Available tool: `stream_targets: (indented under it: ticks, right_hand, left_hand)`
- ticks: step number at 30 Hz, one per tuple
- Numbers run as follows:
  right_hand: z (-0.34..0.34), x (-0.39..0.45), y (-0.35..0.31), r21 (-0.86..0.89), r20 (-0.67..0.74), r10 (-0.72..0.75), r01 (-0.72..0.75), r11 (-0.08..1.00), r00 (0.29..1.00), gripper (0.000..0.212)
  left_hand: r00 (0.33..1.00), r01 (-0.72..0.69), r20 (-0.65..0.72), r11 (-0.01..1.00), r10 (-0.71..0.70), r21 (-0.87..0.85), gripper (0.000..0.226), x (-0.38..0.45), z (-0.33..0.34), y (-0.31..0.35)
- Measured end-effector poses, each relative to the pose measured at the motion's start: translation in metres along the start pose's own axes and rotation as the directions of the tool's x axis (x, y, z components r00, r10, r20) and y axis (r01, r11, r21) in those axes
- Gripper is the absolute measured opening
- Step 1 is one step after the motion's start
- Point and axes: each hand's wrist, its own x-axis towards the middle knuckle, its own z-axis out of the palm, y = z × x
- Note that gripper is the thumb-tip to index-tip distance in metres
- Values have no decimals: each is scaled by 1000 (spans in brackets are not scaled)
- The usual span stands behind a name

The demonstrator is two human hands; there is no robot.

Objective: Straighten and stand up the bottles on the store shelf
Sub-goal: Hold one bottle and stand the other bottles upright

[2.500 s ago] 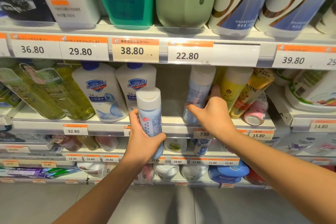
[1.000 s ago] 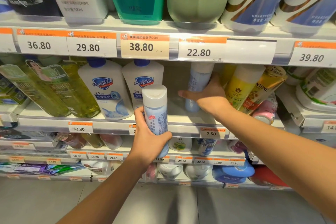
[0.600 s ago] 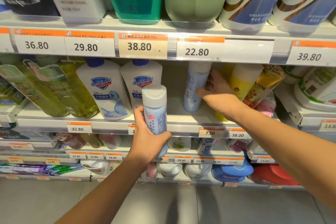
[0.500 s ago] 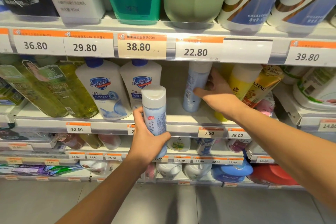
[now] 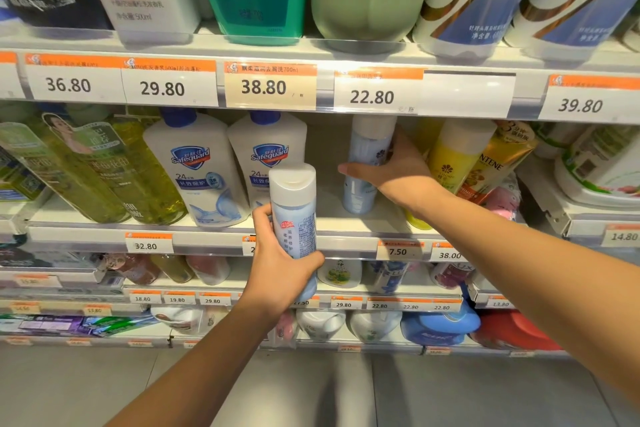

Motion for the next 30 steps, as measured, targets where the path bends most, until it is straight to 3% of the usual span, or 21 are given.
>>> stream_targets:
  ticks: [10,16,30]
  right_hand:
    - [1,3,-13,-19,8,70,-70,997,998,107]
    - [-8,-14,-1,147,54,20,-27,989,998,56]
    - [-10,-6,2,62,-40,-32,34,998,999,57]
  left_hand:
    - [1000,-10,-6,1000,10,-6,76,-2,-3,-3]
    - [1000,-18,-9,1000,18,-6,77,-4,-4,-5]
    - [1000,-23,-3,1000,23,14,77,-5,0,-6]
